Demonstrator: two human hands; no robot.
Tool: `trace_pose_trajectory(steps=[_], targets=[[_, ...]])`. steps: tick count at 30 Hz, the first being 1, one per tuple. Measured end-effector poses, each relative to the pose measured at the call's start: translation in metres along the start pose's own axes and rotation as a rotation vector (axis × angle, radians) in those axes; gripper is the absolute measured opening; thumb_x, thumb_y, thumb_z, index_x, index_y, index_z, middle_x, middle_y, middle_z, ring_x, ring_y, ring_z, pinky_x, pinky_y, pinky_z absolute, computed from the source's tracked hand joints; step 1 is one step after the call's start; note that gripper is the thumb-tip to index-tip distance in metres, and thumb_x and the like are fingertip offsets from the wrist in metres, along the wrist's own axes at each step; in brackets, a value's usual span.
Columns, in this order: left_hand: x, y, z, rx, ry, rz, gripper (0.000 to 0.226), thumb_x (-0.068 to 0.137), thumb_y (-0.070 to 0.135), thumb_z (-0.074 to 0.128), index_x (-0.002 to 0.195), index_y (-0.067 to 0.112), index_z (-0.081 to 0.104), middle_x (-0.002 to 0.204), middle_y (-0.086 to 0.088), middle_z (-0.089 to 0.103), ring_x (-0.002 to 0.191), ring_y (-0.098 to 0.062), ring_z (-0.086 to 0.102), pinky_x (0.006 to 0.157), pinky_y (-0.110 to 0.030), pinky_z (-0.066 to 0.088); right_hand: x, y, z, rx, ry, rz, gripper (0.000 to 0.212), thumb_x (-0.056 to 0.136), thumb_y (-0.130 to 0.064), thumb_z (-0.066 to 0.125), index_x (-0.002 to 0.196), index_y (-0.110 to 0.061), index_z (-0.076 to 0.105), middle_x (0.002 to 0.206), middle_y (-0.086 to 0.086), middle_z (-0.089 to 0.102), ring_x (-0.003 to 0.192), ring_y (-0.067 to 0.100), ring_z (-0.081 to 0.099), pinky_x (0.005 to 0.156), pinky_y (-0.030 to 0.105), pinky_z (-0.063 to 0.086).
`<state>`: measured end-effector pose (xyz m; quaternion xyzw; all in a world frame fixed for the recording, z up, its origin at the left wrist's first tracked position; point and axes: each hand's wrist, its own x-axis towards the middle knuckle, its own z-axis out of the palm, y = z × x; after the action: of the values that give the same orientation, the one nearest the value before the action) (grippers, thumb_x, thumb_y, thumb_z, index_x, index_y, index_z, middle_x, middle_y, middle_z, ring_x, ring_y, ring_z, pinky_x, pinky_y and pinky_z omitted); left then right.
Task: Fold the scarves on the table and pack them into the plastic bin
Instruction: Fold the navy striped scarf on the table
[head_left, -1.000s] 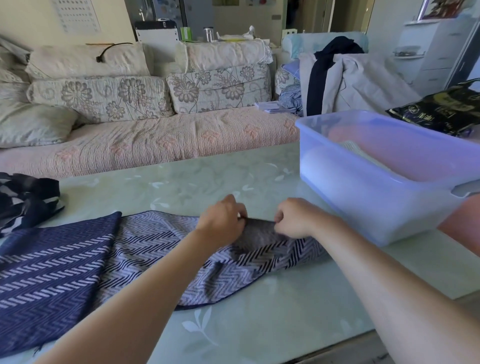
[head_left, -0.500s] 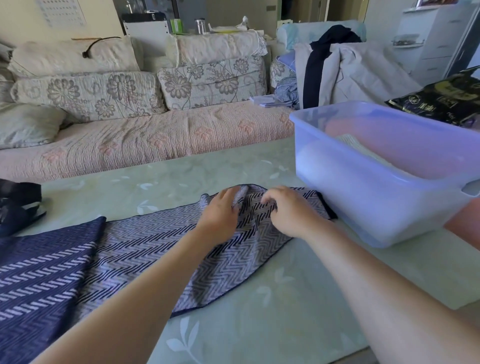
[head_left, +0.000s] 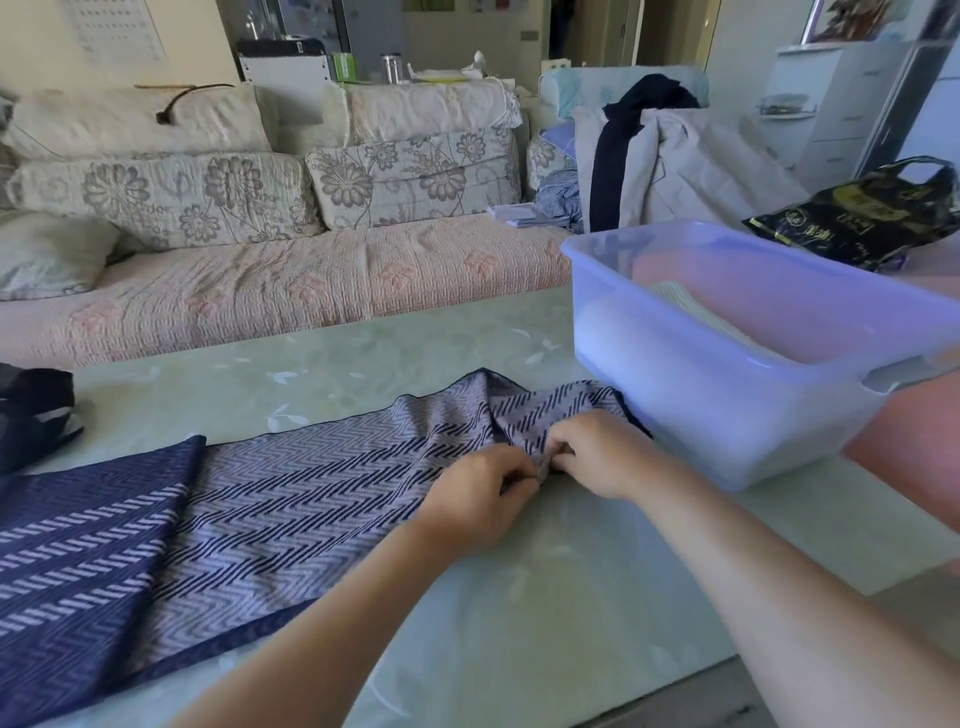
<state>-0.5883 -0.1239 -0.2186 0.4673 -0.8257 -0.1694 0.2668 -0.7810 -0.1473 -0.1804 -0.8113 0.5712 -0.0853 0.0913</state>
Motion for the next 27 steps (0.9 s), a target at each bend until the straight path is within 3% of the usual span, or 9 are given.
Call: trace_pose_trajectory(steps=[4, 6, 9, 11, 13, 18, 21, 23, 27], targets=[[-0.001, 0.010, -0.011, -0.082, -0.252, -0.065, 0.022, 0.089, 0.041, 0.054, 0.079, 0.022, 0.062, 0.073, 0.005, 0.064, 0.069, -0.012, 0.058, 0.069, -0.032, 0.049, -0.013, -0.008, -0.019, 0.098, -0.148, 0.014, 0.012, 0.086, -0.024, 0.063, 0.085, -0.032, 0.072, 0.066, -0.018, 0.060, 0.073, 0.002, 0.061, 0.067, 0.021, 0.046], [0.001, 0.013, -0.015, -0.036, -0.300, -0.123, 0.039, 0.091, 0.049, 0.049, 0.076, 0.016, 0.063, 0.062, 0.002, 0.060, 0.056, -0.010, 0.052, 0.059, -0.030, 0.043, -0.021, -0.011, -0.022, 0.209, -0.224, 0.038, 0.011, 0.083, -0.029, 0.063, 0.083, -0.027, 0.074, 0.068, -0.011, 0.068, 0.063, -0.003, 0.060, 0.065, 0.023, 0.051], [0.018, 0.017, -0.022, 0.056, -0.165, -0.175, 0.034, 0.095, 0.039, 0.049, 0.076, 0.017, 0.066, 0.053, 0.004, 0.054, 0.046, -0.005, 0.045, 0.050, -0.028, 0.035, -0.020, 0.009, -0.017, 0.281, -0.020, 0.159, 0.016, 0.086, -0.032, 0.057, 0.081, -0.032, 0.072, 0.086, -0.013, 0.072, 0.086, 0.006, 0.065, 0.083, 0.031, 0.054], [0.034, 0.019, -0.024, 0.080, -0.092, -0.187, 0.028, 0.097, 0.030, 0.047, 0.079, 0.017, 0.064, 0.056, 0.003, 0.054, 0.051, -0.015, 0.048, 0.052, -0.031, 0.037, -0.017, 0.024, -0.013, 0.252, 0.128, 0.242, 0.023, 0.089, -0.025, 0.053, 0.089, -0.036, 0.073, 0.103, -0.013, 0.072, 0.102, 0.013, 0.064, 0.091, 0.033, 0.052], [0.055, 0.018, -0.022, 0.108, -0.071, -0.174, 0.023, 0.098, 0.023, 0.044, 0.089, 0.019, 0.065, 0.071, 0.000, 0.063, 0.059, -0.019, 0.052, 0.054, -0.031, 0.037, -0.015, 0.034, -0.006, 0.183, 0.165, 0.248, 0.031, 0.092, -0.019, 0.051, 0.113, -0.032, 0.071, 0.123, -0.005, 0.068, 0.115, 0.021, 0.061, 0.097, 0.034, 0.049], [0.114, 0.015, 0.002, 0.255, -0.191, -0.086, 0.036, 0.096, 0.005, 0.043, 0.122, 0.020, 0.065, 0.126, -0.004, 0.062, 0.111, -0.026, 0.059, 0.091, -0.037, 0.049, -0.011, 0.040, 0.006, 0.050, -0.160, 0.212, 0.058, 0.092, -0.023, 0.051, 0.149, -0.028, 0.041, 0.152, 0.003, 0.044, 0.136, 0.027, 0.045, 0.109, 0.041, 0.042], [0.139, 0.018, 0.022, 0.448, -0.350, -0.056, 0.051, 0.094, 0.005, 0.051, 0.136, 0.034, 0.054, 0.139, 0.005, 0.051, 0.125, -0.021, 0.051, 0.097, -0.040, 0.047, -0.007, 0.043, 0.005, -0.014, -0.090, 0.243, 0.066, 0.086, -0.028, 0.057, 0.149, -0.024, 0.037, 0.144, 0.005, 0.044, 0.132, 0.031, 0.043, 0.107, 0.042, 0.040], [0.149, 0.021, 0.033, 0.522, -0.422, 0.001, 0.051, 0.095, 0.009, 0.052, 0.136, 0.040, 0.052, 0.134, 0.004, 0.051, 0.122, -0.023, 0.051, 0.092, -0.041, 0.049, -0.006, 0.047, 0.006, -0.080, -0.005, 0.271, 0.066, 0.085, -0.035, 0.060, 0.146, -0.022, 0.040, 0.137, 0.006, 0.045, 0.129, 0.031, 0.043, 0.104, 0.040, 0.038], [0.157, 0.024, 0.036, 0.574, -0.378, -0.004, 0.036, 0.097, 0.016, 0.052, 0.124, 0.037, 0.063, 0.124, 0.002, 0.057, 0.116, -0.023, 0.055, 0.087, -0.038, 0.049, -0.002, 0.048, 0.011, -0.101, 0.012, 0.296, 0.050, 0.089, -0.032, 0.058, 0.135, -0.015, 0.047, 0.131, 0.010, 0.048, 0.124, 0.032, 0.044, 0.100, 0.038, 0.039]])
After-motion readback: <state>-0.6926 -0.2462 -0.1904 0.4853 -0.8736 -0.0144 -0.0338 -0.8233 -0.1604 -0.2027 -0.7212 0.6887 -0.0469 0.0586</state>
